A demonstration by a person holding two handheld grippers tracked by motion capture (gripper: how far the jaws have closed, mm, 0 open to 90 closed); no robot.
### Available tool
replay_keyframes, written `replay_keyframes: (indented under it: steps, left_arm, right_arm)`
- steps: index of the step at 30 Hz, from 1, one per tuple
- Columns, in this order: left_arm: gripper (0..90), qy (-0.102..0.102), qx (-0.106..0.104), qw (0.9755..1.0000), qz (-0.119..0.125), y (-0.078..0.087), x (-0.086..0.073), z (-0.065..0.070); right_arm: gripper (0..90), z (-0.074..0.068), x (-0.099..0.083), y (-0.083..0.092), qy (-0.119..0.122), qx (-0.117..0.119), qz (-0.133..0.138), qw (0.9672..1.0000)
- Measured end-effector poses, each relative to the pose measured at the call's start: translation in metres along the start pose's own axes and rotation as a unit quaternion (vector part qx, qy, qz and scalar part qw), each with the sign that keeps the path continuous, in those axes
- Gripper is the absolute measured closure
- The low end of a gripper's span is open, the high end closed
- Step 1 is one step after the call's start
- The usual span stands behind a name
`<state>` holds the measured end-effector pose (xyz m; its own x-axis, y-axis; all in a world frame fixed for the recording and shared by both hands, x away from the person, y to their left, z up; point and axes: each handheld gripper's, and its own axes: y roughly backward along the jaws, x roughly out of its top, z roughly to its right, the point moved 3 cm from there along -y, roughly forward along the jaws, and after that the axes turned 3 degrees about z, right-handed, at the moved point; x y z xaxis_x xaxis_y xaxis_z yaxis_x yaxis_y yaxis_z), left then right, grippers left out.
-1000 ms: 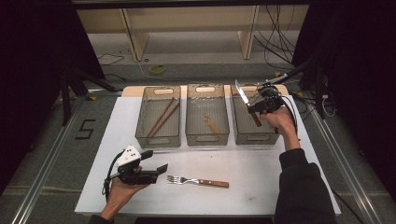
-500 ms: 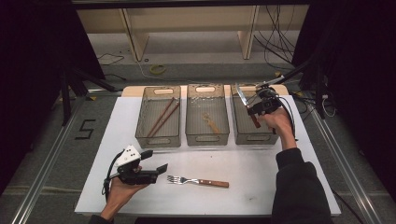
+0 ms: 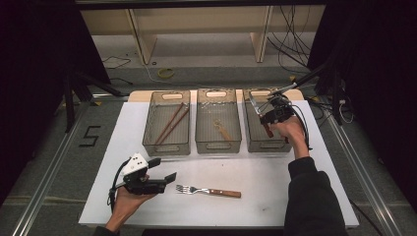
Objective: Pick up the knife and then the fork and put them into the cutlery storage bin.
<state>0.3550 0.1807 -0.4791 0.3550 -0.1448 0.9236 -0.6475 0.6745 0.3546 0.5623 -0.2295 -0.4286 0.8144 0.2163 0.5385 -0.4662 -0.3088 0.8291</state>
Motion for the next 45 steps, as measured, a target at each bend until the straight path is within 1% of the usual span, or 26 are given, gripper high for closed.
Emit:
replay_keyframes:
  steps: [4,6,8,9,10,11,13,16,20,22,25,28,30,33,36,39,43,45]
  left_arm:
    - [16.8,0.0,0.0,1.0,0.0,0.0,0.0,0.0]
    - [16.8,0.0,0.0,1.0,0.0,0.0,0.0,0.0]
    - [16.8,0.0,0.0,1.0,0.0,0.0,0.0,0.0]
    - [16.8,0.0,0.0,1.0,-0.001,0.0,0.0,0.0]
    - [16.8,0.0,0.0,1.0,-0.001,0.0,0.0,0.0]
    - [16.8,0.0,0.0,1.0,-0.001,0.0,0.0,0.0]
    - [16.8,0.0,0.0,1.0,-0.001,0.001,0.0,0.0]
    - [16.8,0.0,0.0,1.0,-0.001,0.0,0.0,0.0]
    - [16.8,0.0,0.0,1.0,0.0,0.0,0.0,0.0]
    - [16.8,0.0,0.001,1.0,-0.001,0.0,0.0,0.0]
    - [16.8,0.0,0.0,1.0,-0.001,0.0,0.0,0.0]
    - [16.8,0.0,0.0,1.0,0.0,0.0,0.0,0.0]
    - [16.8,0.0,0.0,1.0,0.0,0.0,0.0,0.0]
    - [16.8,0.0,0.0,1.0,0.0,0.0,0.0,0.0]
    - [16.8,0.0,0.0,1.0,-0.001,0.0,0.0,0.0]
    - [16.8,0.0,0.0,1.0,-0.001,0.0,0.0,0.0]
    - [16.8,0.0,0.0,1.0,-0.001,0.0,0.0,0.0]
    - [16.8,0.0,0.0,1.0,0.0,0.0,0.0,0.0]
  right_arm:
    - [77.0,0.001,-0.001,-0.002,-0.006,0.001,0.002,1.0]
    - [76.4,0.001,-0.001,-0.003,-0.008,0.005,-0.003,0.9999]
    - [75.5,0.001,0.0,-0.004,-0.011,0.005,0.0,0.9999]
    - [72.2,0.001,0.0,-0.004,-0.015,0.011,0.001,0.9998]
    - [66.4,0.0,0.001,-0.004,-0.019,0.017,0.001,0.9997]
    - [63.4,0.0,0.001,-0.004,-0.023,0.019,0.001,0.9996]
    - [60.9,0.0,0.002,-0.002,-0.018,0.022,0.005,0.9996]
    - [59.9,-0.001,0.003,0.003,-0.016,0.024,0.016,0.9995]
    - [55.2,-0.007,0.002,0.009,-0.002,0.032,0.025,0.9992]
    - [51.7,-0.011,0.002,0.013,0.015,0.04,0.039,0.9984]
    - [48.0,-0.021,0.0,0.02,0.035,0.053,0.045,0.997]
    - [43.7,-0.033,-0.003,0.028,0.056,0.069,0.055,0.9945]
    - [41.7,-0.042,-0.006,0.033,0.071,0.084,0.061,0.992]
    - [40.9,-0.055,-0.01,0.04,0.093,0.099,0.069,0.9884]
    - [40.1,-0.067,-0.013,0.046,0.113,0.107,0.073,0.9852]
    - [38.9,-0.076,-0.016,0.05,0.125,0.118,0.079,0.9819]
    - [37.3,-0.084,-0.021,0.052,0.136,0.123,0.082,0.9797]
    - [36.9,-0.086,-0.023,0.051,0.137,0.124,0.083,0.9794]
